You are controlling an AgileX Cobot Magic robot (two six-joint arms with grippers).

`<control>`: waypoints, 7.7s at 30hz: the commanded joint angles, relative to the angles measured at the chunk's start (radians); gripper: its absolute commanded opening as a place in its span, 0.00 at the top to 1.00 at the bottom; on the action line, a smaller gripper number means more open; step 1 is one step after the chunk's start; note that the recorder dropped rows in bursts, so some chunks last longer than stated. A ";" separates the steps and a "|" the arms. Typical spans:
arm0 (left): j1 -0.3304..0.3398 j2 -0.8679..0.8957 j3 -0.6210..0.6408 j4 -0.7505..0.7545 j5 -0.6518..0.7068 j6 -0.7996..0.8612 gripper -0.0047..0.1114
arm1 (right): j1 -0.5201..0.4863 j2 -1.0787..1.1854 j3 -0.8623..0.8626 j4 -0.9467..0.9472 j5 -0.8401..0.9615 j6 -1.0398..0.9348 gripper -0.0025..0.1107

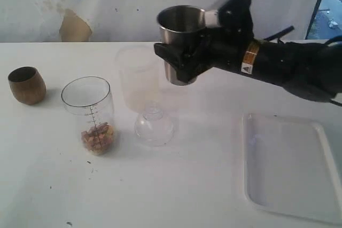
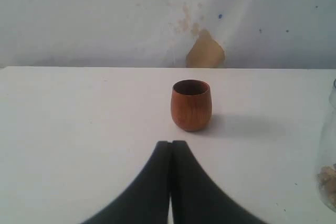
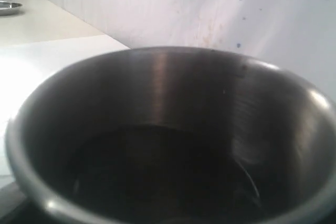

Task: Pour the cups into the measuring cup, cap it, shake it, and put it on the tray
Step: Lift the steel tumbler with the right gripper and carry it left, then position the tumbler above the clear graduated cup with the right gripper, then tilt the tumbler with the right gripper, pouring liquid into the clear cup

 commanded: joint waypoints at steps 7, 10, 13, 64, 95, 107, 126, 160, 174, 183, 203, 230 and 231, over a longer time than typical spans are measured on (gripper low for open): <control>-0.006 -0.005 0.005 -0.013 -0.008 -0.005 0.96 | 0.180 0.017 -0.227 0.013 0.236 0.032 0.98; -0.006 -0.005 0.005 -0.013 -0.008 -0.005 0.96 | 0.206 0.056 -0.278 0.011 0.271 0.032 0.98; -0.006 -0.005 0.005 -0.013 -0.008 -0.005 0.96 | 0.229 0.094 -0.332 0.006 0.271 0.032 0.98; -0.006 -0.005 0.005 -0.013 -0.008 -0.005 0.96 | 0.200 0.165 -0.430 -0.437 0.145 0.019 0.98; -0.006 -0.005 0.005 -0.013 -0.008 -0.005 0.96 | 0.213 0.226 -0.431 -0.437 0.152 -0.140 0.98; -0.006 -0.005 0.005 -0.013 -0.008 -0.005 0.96 | 0.213 0.226 -0.431 -0.437 0.156 -0.265 0.98; -0.006 -0.005 0.005 -0.013 -0.008 -0.005 0.96 | 0.213 0.211 -0.431 -0.398 0.092 -0.334 0.98; -0.006 -0.005 0.005 -0.013 -0.008 -0.005 0.96 | 0.240 0.206 -0.433 -0.321 0.247 -0.462 0.98; -0.006 -0.005 0.005 -0.013 -0.008 -0.005 0.96 | 0.248 0.206 -0.483 -0.326 0.300 -0.470 0.98; -0.006 -0.005 0.005 -0.013 -0.008 -0.005 0.96 | 0.248 0.206 -0.483 -0.328 0.304 -0.547 0.98; -0.006 -0.005 0.005 -0.013 -0.008 -0.005 0.96 | 0.262 0.206 -0.483 -0.328 0.306 -0.673 0.98; -0.006 -0.005 0.005 -0.013 -0.008 -0.005 0.96 | 0.262 0.206 -0.483 -0.328 0.308 -0.739 0.98; -0.006 -0.005 0.005 -0.013 -0.008 -0.005 0.96 | 0.262 0.206 -0.483 -0.328 0.308 -0.739 0.98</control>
